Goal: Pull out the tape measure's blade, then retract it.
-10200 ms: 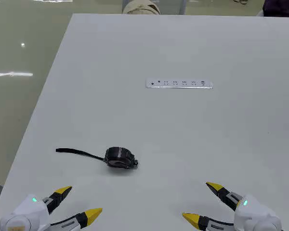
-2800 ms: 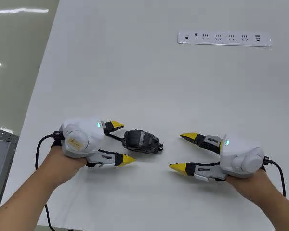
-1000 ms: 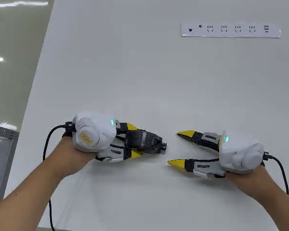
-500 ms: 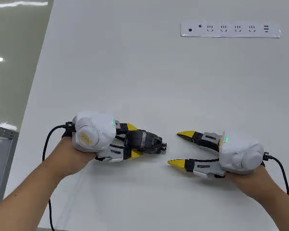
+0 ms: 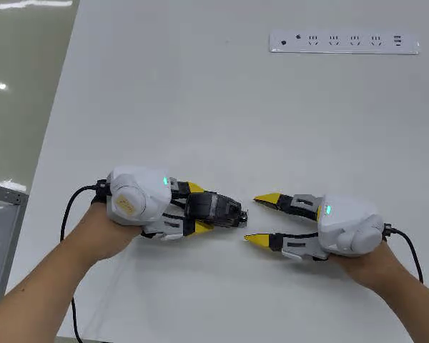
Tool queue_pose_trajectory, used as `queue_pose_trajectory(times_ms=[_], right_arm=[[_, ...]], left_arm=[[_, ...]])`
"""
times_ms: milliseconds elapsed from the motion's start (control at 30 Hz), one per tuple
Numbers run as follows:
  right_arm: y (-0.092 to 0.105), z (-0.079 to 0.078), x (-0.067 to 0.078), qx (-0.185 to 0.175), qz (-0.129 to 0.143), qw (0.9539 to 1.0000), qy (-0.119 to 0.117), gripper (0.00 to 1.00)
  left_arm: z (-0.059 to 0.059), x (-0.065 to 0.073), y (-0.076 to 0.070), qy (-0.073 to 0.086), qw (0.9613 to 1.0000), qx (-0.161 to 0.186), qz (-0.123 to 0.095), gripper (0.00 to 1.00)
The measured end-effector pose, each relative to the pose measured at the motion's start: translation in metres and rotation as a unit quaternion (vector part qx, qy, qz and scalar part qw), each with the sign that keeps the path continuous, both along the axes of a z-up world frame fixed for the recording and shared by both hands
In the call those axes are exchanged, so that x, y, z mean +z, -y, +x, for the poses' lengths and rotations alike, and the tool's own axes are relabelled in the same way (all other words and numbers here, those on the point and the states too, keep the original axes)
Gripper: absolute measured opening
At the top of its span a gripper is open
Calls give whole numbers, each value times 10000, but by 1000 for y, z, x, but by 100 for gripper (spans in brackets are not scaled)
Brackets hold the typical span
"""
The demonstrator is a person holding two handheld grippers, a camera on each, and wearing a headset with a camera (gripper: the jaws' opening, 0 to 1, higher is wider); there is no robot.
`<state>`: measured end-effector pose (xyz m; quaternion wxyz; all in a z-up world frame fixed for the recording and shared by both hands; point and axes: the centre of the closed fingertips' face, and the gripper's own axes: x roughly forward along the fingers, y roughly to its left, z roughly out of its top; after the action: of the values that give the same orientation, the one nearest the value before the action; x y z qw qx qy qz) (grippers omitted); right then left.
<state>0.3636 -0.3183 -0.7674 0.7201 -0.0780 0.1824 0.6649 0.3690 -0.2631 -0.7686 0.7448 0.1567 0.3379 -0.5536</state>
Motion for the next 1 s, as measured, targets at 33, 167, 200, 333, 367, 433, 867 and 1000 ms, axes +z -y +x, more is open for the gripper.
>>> queue_pose_trajectory(times_ms=[33, 167, 200, 333, 367, 433, 867, 1000], right_arm=[[-1, 0, 0, 31, -7, 10000, 24, 39], [-4, -1, -2, 158, 6, 9998, 72, 36], [-4, -2, -4, 181, -2, 9998, 91, 36], [-7, -7, -7, 293, 42, 9995, 75, 32], [-7, -7, -8, 300, 30, 9995, 75, 32], [-8, -7, -9, 312, 37, 9995, 69, 32], [-8, -5, -13, 364, 10, 9993, 107, 16], [-9, -4, -13, 360, 24, 9993, 112, 16]], left_arm=[[0, 0, 0, 0, 10000, 3, 2, 33], [0, -1, 0, 0, 10000, 2, 13, 33], [0, -1, 0, 1, 10000, 1, 14, 33], [-2, -3, 0, 10, 10000, -10, 26, 33], [-2, -3, 0, 8, 10000, -6, 22, 33], [-3, -3, 0, 9, 10000, -5, 22, 33], [-4, -5, 1, 11, 10000, -26, 25, 33], [-4, -5, 1, 6, 10000, -16, 20, 33]])
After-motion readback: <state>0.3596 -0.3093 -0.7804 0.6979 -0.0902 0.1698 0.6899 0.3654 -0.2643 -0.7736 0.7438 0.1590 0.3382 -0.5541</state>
